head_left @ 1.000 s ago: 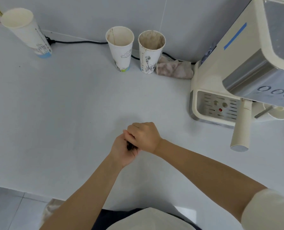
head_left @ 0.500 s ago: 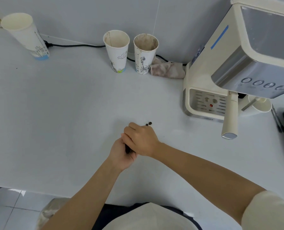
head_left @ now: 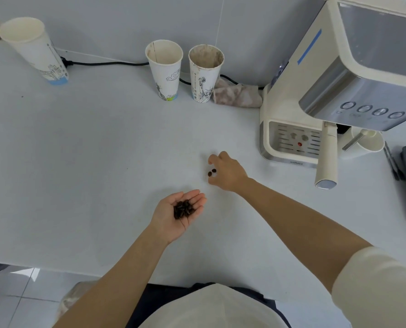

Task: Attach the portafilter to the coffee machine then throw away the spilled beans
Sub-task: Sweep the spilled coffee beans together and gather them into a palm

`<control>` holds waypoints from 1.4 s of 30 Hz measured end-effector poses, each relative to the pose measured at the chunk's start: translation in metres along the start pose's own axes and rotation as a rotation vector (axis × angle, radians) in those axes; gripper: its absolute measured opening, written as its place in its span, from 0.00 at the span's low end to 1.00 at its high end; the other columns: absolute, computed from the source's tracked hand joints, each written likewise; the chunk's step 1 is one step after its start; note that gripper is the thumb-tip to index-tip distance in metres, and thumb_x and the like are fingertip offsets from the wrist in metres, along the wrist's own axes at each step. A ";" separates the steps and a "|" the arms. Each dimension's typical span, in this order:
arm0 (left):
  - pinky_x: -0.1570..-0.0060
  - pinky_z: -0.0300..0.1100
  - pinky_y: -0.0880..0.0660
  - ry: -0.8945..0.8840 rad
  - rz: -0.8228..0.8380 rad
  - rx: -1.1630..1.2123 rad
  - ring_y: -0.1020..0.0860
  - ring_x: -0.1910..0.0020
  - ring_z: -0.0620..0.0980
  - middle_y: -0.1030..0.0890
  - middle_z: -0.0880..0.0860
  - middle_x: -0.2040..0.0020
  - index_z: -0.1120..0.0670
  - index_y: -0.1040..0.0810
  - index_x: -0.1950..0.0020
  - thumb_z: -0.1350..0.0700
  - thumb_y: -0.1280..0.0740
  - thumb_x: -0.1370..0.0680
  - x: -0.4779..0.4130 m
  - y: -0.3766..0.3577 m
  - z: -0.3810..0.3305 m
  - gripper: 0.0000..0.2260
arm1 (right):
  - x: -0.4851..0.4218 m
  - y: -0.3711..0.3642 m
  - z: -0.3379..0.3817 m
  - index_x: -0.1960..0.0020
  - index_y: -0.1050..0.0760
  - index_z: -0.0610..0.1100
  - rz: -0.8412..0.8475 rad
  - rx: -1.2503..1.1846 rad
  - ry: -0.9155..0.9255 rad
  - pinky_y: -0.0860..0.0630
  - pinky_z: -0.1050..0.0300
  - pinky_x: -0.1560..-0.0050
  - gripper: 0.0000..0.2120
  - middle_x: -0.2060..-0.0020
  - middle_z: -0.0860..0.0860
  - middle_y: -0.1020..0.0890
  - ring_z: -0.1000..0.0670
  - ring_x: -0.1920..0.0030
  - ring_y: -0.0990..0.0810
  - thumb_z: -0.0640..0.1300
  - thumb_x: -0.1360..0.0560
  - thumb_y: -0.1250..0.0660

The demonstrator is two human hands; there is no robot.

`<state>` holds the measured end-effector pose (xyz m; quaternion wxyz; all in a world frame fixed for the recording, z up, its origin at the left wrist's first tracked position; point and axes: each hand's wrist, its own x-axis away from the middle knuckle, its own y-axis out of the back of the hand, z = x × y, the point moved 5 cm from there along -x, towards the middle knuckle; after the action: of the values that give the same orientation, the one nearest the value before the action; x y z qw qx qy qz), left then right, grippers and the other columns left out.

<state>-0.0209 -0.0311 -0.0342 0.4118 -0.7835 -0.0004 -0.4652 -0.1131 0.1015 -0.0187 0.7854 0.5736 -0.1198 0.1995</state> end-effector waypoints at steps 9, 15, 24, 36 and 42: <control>0.64 0.45 0.19 -0.008 -0.025 0.008 0.15 0.64 0.54 0.15 0.61 0.62 0.66 0.17 0.63 0.58 0.48 0.21 -0.003 0.005 -0.004 0.24 | -0.009 -0.005 0.021 0.68 0.38 0.42 0.128 0.136 0.069 0.35 0.56 0.60 0.14 0.57 0.44 0.32 0.46 0.59 0.32 0.35 0.26 0.38; 0.65 0.45 0.19 0.005 -0.033 0.008 0.15 0.64 0.54 0.15 0.61 0.62 0.66 0.17 0.64 0.58 0.48 0.21 -0.008 0.003 -0.002 0.24 | -0.009 -0.007 0.019 0.71 0.42 0.43 0.163 0.170 0.051 0.38 0.61 0.74 0.20 0.69 0.48 0.33 0.46 0.60 0.30 0.34 0.28 0.35; 0.64 0.46 0.18 -0.001 -0.030 0.013 0.15 0.63 0.55 0.15 0.61 0.62 0.66 0.16 0.64 0.57 0.48 0.20 -0.012 0.003 -0.006 0.25 | 0.007 0.007 0.027 0.61 0.28 0.35 0.149 0.032 0.046 0.36 0.59 0.71 0.03 0.66 0.45 0.27 0.48 0.65 0.31 0.33 0.30 0.35; 0.63 0.45 0.18 -0.112 0.020 0.173 0.16 0.64 0.53 0.16 0.58 0.65 0.64 0.18 0.66 0.61 0.44 0.22 0.004 -0.007 -0.021 0.19 | 0.052 0.021 0.090 0.52 0.24 0.35 0.108 -0.147 0.307 0.25 0.50 0.55 0.08 0.53 0.40 0.21 0.42 0.54 0.23 0.35 0.31 0.33; 0.62 0.45 0.18 -0.195 0.078 0.193 0.16 0.65 0.53 0.15 0.59 0.65 0.64 0.18 0.67 0.60 0.45 0.22 0.027 0.001 -0.029 0.21 | 0.067 0.023 0.104 0.50 0.23 0.38 0.032 -0.284 0.330 0.23 0.48 0.49 0.09 0.51 0.42 0.21 0.45 0.52 0.22 0.36 0.30 0.34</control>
<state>-0.0262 -0.0608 -0.0090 0.5011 -0.7811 -0.0546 -0.3685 -0.0598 0.0204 0.0617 0.8640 0.4146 -0.0256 0.2844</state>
